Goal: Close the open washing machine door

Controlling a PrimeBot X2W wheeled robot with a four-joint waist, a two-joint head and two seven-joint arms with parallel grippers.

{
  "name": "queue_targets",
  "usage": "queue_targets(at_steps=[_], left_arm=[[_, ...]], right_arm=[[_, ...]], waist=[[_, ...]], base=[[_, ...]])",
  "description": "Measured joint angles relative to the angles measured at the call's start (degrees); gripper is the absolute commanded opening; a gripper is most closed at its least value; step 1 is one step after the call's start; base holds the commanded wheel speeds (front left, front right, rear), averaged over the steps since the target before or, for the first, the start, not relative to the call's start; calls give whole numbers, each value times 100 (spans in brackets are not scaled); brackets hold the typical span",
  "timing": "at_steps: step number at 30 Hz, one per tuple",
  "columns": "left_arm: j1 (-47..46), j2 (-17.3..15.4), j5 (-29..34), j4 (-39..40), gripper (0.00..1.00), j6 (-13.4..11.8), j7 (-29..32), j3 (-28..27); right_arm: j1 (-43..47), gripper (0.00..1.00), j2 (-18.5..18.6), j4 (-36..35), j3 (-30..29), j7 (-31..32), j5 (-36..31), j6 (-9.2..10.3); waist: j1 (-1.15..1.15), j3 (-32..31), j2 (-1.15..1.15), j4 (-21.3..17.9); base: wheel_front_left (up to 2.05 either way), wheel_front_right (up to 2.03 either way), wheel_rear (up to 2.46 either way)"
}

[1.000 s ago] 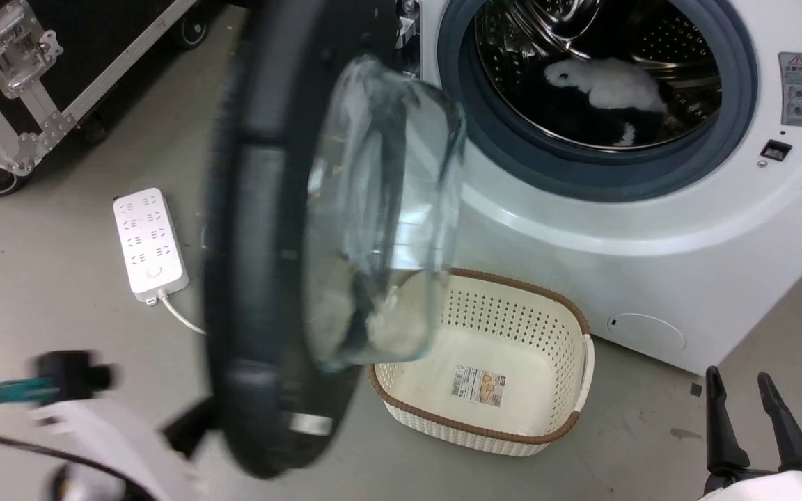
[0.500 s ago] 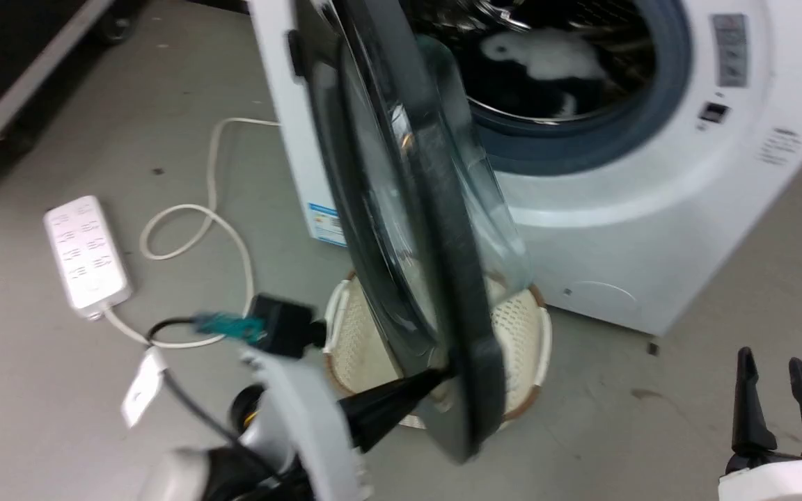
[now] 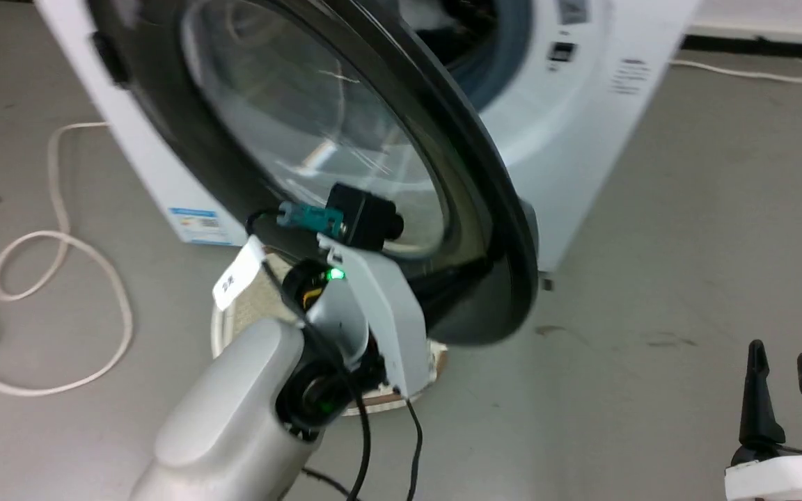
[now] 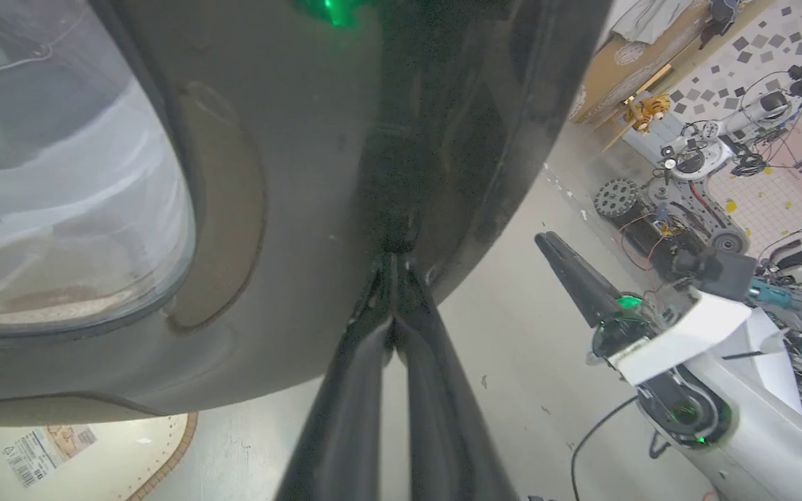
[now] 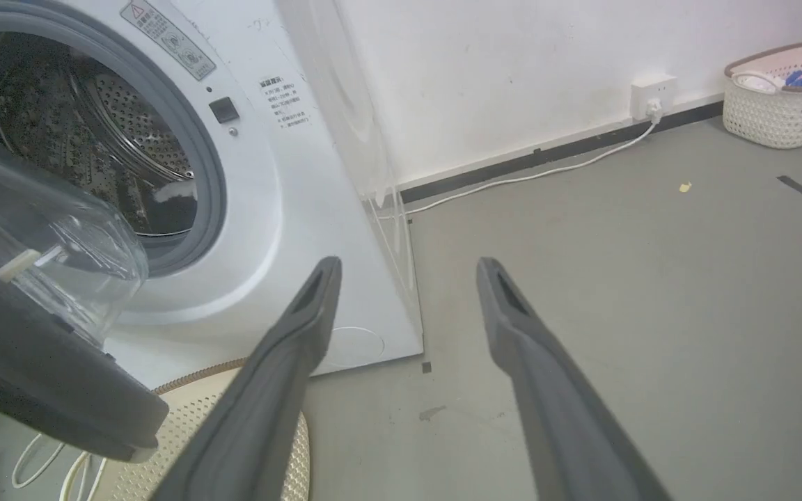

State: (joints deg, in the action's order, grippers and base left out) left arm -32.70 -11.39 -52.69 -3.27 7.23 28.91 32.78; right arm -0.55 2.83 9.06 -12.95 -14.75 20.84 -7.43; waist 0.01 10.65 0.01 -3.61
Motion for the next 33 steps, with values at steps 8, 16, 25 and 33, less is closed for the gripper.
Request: queue_targets(at_steps=[8,16,25,33], left_arm=[[-430,-114,-151,-783,0,0,-727,222],[-518,-614,175,-673,0,-165,-2285,-646],[249,-1544,1986,-498,0,-1357,-4241,-1354],[1616,-1657,2065,-328,0,-1606,-4358,-1690]], right_arm=[[7,100,1,43,-37,0,32,0],[131,100,0,18,37,0,-73,0],[205,100,0,-181,235,0,-215,0],[293,100,0,-227,420,0,-230,0]], waist=[[-1,-66,0,-364],[-1,-405,0,-38],[-1,-733,0,260],[-2,-872,-1,284]], base=[[0,0,0],[0,0,0],[0,0,0],[0,0,0]])
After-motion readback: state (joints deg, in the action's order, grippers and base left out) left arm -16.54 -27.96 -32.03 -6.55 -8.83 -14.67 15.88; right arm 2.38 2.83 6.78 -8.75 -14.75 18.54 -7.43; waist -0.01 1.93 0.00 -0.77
